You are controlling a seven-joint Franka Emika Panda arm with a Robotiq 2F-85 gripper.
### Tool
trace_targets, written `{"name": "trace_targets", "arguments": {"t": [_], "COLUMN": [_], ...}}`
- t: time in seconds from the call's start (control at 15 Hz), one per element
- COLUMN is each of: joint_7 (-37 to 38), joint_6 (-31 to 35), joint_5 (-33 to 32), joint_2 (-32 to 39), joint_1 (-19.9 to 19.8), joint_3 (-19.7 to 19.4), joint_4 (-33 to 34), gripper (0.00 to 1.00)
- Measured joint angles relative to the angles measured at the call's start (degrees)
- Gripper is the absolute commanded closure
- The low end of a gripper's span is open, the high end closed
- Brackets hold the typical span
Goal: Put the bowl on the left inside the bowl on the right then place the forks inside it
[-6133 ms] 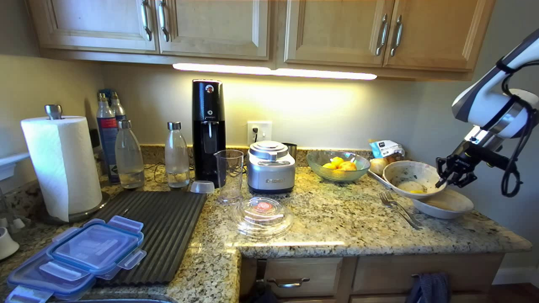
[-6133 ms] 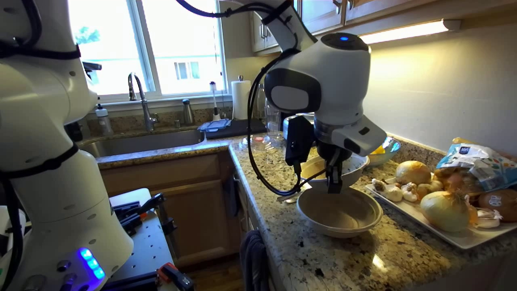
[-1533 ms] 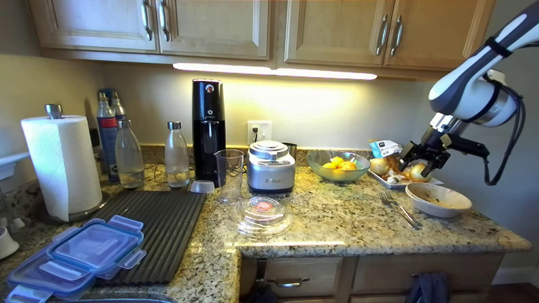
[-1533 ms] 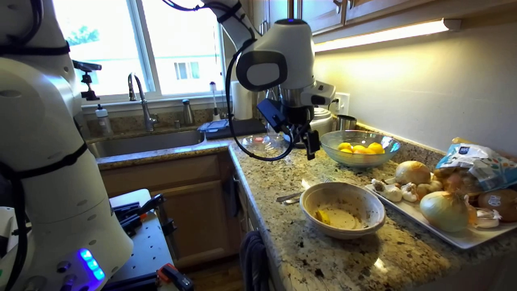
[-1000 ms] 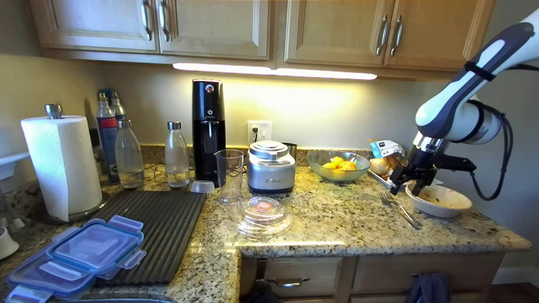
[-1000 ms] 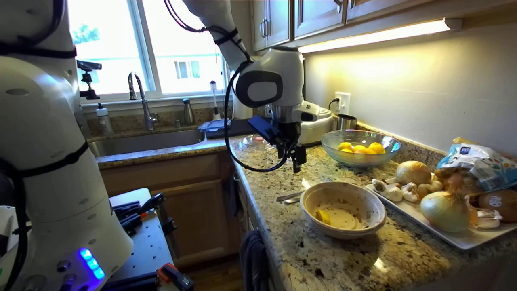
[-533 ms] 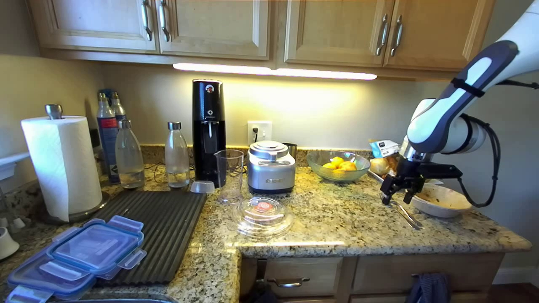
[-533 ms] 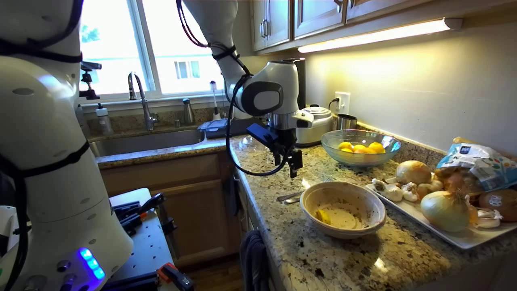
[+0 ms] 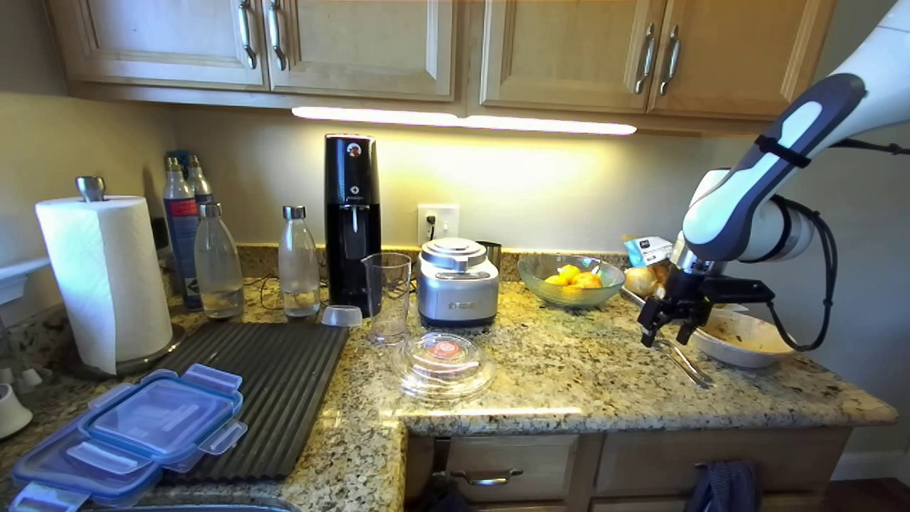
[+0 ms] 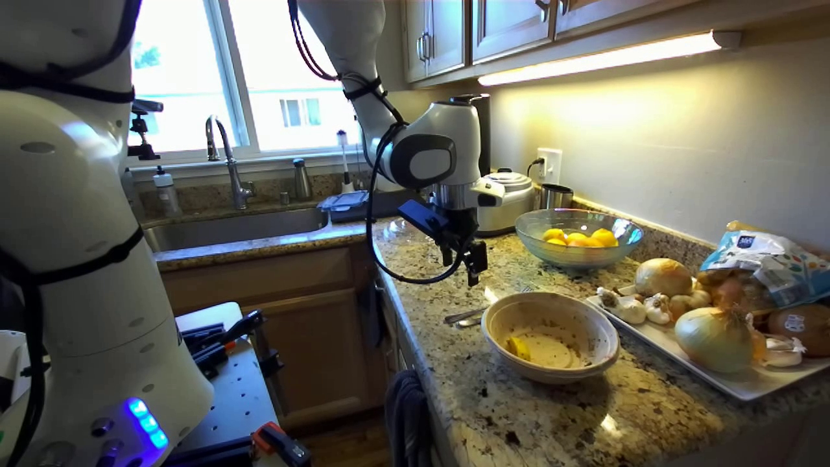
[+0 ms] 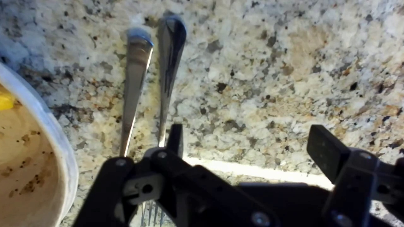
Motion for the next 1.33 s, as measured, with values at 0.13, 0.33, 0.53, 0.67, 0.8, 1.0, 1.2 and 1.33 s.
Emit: {"name": "trace_targets", "arguments": {"t": [0.13,0.33,0.53,0.67,0.8,1.0,1.2,1.33], "joint_7": [0.00,0.00,0.00,0.00,0.00,0.00,0.00,0.00], "joint_6": [-0.02,-0.04,-0.13,-0.17,-0.18,-0.18,-0.18,-0.18], "joint_5": [0.00,-0.18,-0.87,-1.23,-1.37,-1.47,-1.49,-1.49], "joint_2": [1.63,4.43,6.64,7.79,8.67,9.58,10.09,10.11], "joint_1": [-0.06,-0.48,-0.63,-0.74,-0.99,-1.44,-1.72,-2.07], "joint_3": [0.00,-0.09,-0.73,-1.13,-1.26,-1.26,-1.33,-1.27], "joint_4": [1.25,3.64,5.62,6.51,7.21,7.79,8.06,8.08], "gripper": [0.00,0.00,0.00,0.00,0.00,0.00,0.00,0.20]}}
